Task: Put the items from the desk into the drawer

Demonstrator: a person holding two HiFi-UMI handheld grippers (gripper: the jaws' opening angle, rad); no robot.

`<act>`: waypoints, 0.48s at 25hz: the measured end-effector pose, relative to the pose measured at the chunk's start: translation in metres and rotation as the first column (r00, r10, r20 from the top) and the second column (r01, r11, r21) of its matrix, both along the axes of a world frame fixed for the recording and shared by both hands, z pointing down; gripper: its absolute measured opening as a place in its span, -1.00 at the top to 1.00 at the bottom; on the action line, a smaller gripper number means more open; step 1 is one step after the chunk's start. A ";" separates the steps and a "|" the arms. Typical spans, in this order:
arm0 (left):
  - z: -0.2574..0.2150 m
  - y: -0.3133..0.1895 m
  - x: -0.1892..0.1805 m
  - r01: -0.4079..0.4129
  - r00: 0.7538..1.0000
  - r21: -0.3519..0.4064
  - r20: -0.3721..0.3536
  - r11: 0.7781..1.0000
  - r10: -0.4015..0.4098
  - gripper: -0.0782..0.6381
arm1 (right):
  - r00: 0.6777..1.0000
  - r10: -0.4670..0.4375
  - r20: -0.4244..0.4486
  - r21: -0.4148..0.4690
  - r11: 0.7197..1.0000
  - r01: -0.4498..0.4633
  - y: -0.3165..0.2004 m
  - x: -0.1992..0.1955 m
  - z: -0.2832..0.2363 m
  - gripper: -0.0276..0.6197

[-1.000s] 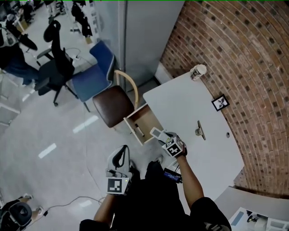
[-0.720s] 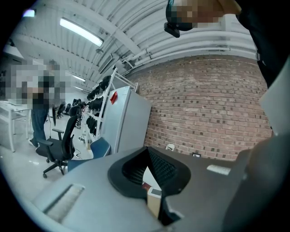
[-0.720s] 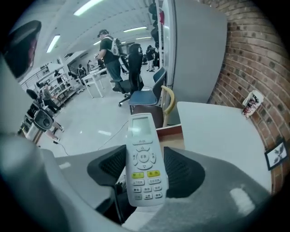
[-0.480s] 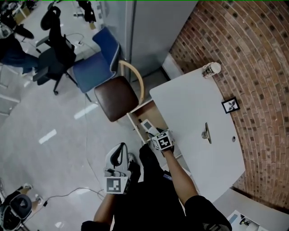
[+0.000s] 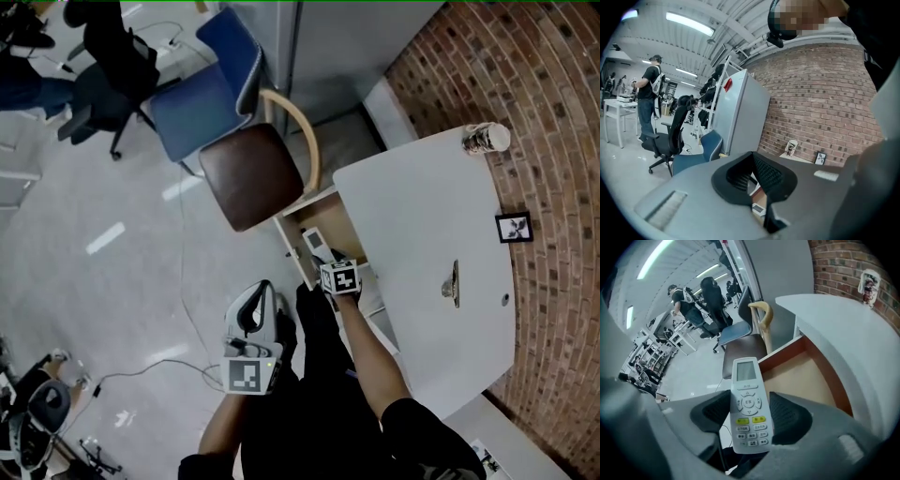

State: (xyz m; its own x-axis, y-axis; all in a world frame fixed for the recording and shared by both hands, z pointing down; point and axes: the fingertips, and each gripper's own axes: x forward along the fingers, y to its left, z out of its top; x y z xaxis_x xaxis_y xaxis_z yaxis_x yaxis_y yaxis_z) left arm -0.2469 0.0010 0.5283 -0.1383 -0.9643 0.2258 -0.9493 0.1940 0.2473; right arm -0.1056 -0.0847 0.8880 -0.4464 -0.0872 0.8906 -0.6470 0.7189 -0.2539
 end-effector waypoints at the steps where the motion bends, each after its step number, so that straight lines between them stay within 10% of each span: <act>1: 0.008 -0.003 0.000 -0.002 1.000 -0.001 -0.007 1.000 0.002 0.73 | 1.000 0.013 -0.004 -0.013 1.000 -0.013 0.000 0.001 0.009 0.10; 12: 0.093 -0.034 -0.004 -0.005 0.999 -0.074 -0.050 0.997 0.002 0.73 | 0.995 0.092 -0.022 -0.081 0.992 -0.094 -0.016 -0.002 0.103 0.10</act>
State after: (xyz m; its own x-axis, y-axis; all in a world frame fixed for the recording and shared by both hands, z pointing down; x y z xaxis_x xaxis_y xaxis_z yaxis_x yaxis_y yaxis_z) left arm -0.2511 -0.0328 0.6218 -0.1219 -0.9451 0.3033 -0.9370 0.2104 0.2790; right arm -0.1072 -0.1005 0.9914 -0.4231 -0.0537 0.9045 -0.7153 0.6326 -0.2970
